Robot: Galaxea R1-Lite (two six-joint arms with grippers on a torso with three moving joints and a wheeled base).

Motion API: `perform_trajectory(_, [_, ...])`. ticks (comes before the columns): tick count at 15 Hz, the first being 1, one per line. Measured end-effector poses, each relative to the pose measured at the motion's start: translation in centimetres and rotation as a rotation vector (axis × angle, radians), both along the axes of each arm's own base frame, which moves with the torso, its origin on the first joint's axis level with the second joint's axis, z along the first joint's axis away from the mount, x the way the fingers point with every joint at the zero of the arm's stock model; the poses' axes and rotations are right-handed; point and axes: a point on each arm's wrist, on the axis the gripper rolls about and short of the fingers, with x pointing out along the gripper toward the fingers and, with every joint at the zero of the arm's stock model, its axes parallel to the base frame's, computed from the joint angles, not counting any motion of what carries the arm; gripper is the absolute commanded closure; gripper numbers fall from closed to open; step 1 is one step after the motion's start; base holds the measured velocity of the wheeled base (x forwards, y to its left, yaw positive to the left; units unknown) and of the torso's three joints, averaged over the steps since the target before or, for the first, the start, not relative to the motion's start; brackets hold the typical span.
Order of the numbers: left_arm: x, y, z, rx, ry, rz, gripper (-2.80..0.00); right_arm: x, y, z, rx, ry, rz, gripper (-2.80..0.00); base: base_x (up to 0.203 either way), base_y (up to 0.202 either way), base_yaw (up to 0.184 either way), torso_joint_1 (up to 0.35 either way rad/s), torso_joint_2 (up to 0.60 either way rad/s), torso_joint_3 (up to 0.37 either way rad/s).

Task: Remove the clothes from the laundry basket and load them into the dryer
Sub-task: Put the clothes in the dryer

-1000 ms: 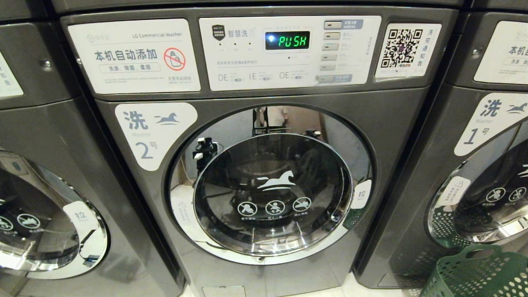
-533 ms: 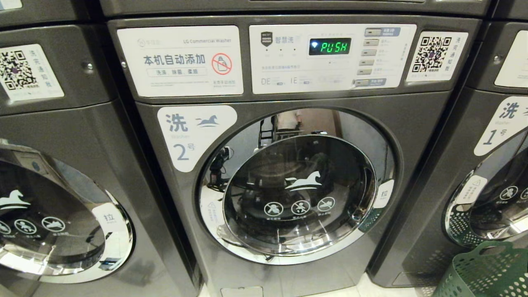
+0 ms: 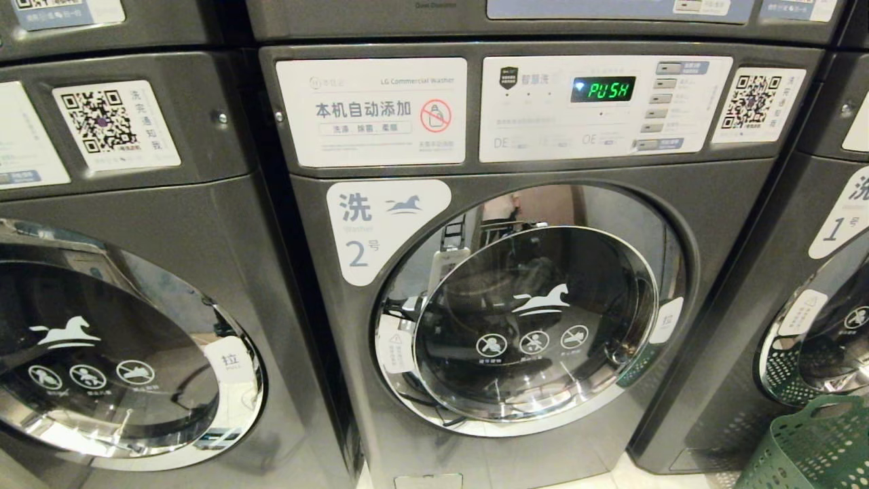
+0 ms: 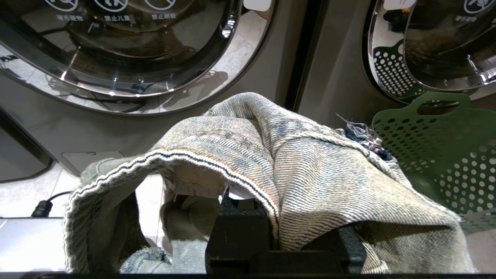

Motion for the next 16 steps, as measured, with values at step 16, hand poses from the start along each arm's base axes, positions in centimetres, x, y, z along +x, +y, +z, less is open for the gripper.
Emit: perform_trajectory(16, [-0.01, 0.0, 0.01, 0.001, 0.0, 0.0, 0.0, 0.0, -0.01, 0.0, 0.001, 0.001, -0.001, 0.0, 0.0, 0.0, 0.0, 0.0, 0.0, 0.0])
